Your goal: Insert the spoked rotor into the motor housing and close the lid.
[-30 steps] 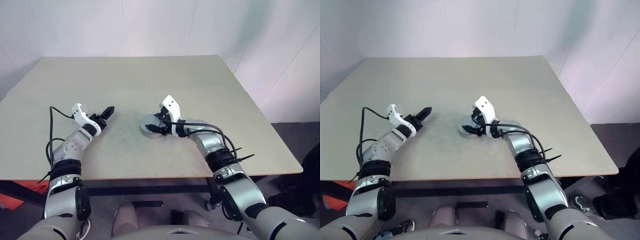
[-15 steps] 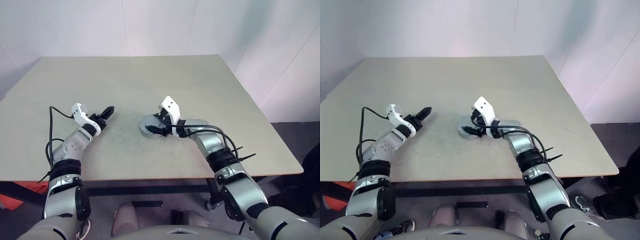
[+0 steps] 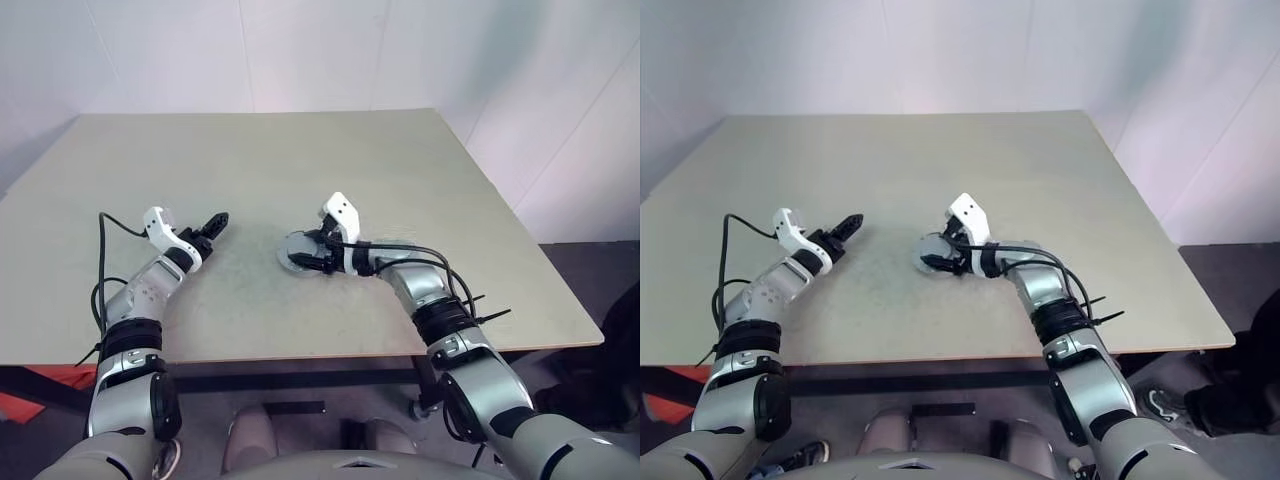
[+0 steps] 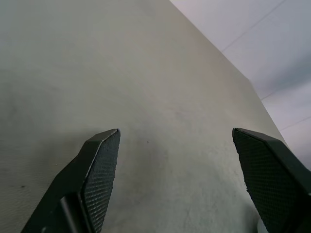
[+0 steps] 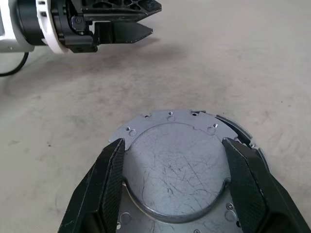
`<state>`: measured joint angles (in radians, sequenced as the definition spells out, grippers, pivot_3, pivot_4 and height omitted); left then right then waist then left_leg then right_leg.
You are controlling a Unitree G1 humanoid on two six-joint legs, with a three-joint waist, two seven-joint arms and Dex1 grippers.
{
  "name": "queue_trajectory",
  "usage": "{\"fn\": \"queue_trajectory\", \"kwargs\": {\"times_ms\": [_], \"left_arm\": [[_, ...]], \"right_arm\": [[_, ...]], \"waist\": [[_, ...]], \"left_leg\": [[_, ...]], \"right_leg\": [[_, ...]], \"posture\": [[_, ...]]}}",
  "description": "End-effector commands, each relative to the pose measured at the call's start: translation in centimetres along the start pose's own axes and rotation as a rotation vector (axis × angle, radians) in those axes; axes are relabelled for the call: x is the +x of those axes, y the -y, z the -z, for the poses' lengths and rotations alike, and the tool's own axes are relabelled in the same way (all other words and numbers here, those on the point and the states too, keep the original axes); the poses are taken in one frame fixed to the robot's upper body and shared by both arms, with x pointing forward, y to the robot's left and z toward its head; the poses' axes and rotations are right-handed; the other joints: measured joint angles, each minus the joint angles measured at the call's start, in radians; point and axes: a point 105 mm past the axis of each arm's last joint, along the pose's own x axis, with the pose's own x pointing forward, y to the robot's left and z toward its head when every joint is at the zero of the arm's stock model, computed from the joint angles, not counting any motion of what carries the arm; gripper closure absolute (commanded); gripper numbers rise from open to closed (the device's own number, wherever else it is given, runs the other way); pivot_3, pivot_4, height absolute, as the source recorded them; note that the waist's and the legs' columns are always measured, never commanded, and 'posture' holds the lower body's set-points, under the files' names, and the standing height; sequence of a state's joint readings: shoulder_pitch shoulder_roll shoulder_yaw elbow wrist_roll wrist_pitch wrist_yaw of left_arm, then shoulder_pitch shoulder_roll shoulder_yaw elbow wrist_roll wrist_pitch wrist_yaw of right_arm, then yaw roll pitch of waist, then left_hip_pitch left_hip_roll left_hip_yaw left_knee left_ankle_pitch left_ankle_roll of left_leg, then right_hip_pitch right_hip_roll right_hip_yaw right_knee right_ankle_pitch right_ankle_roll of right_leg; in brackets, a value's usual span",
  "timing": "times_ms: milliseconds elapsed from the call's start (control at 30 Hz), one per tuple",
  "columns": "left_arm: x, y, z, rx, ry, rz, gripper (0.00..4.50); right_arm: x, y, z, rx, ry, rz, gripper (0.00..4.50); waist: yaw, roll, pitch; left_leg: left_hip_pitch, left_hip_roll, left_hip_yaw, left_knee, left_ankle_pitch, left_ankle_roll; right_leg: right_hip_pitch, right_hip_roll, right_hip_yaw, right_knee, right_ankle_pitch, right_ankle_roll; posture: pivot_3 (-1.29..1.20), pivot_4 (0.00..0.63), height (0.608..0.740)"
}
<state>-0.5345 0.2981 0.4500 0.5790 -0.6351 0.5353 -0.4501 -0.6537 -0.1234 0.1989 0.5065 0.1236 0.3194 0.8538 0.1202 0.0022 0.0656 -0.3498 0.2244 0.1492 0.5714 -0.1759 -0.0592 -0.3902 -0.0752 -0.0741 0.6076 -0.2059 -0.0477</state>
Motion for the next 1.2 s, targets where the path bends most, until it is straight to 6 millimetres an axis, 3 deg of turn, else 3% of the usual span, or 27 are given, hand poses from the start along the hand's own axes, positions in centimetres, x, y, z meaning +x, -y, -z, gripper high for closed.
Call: {"fn": "queue_trajectory", "kwargs": {"times_ms": [33, 833, 1067, 1200], "left_arm": [[0.2, 0.9, -1.4, 0.030, 0.032, 0.033, 0.57], [0.0, 0.6, -0.7, 0.033, 0.019, 0.019, 0.57], [-0.1, 0.6, -0.9, 0.033, 0.023, 0.019, 0.57], [0.0, 0.6, -1.0, 0.034, 0.024, 0.022, 0.57]], "right_arm": [[0.2, -0.4, -1.2, 0.015, 0.045, -0.018, 1.44], [-0.1, 0.5, -2.9, -0.018, 0.136, 0.045, 1.44], [-0.2, 0.5, -2.0, -0.055, 0.092, 0.034, 1.44], [0.0, 1.4, -1.0, -0.069, 0.048, 0.097, 1.44]], "waist": [[0.000, 0.000, 0.000], [0.000, 0.000, 0.000], [0.000, 0.000, 0.000], [0.000, 0.000, 0.000]], "left_leg": [[0.000, 0.000, 0.000, 0.000, 0.000, 0.000], [-0.001, 0.000, 0.000, 0.000, 0.000, 0.000], [-0.001, 0.000, 0.000, 0.000, 0.000, 0.000], [-0.001, 0.000, 0.000, 0.000, 0.000, 0.000]], "right_leg": [[0.000, 0.000, 0.000, 0.000, 0.000, 0.000], [-0.001, 0.000, 0.000, 0.000, 0.000, 0.000], [-0.001, 0.000, 0.000, 0.000, 0.000, 0.000], [-0.001, 0.000, 0.000, 0.000, 0.000, 0.000]], "posture": [[0.00, 0.000, 0.740], [0.00, 0.000, 0.740], [0.00, 0.000, 0.740], [0.00, 0.000, 0.740]]}}
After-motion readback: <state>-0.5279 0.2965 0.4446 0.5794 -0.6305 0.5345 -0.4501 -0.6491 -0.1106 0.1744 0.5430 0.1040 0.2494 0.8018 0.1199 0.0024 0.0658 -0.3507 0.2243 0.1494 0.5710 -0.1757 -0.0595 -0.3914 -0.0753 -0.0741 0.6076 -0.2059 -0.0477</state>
